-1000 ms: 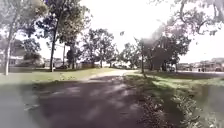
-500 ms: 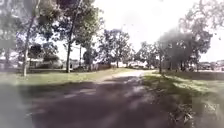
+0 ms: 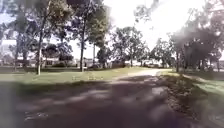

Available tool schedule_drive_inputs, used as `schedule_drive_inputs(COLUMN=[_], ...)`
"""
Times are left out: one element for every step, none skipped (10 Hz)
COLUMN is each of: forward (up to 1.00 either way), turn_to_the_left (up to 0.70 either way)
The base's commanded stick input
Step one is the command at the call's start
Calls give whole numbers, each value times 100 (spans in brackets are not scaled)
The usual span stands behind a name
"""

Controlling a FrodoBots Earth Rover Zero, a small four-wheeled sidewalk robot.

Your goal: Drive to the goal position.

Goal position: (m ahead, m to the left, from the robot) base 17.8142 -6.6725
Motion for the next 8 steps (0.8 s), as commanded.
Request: schedule_drive_inputs(forward=[70, 70, 70, 70, 70, 70, 70, 70], turn_to_the_left=[0, 0, 0, 0, 0, 0, 0, 0])
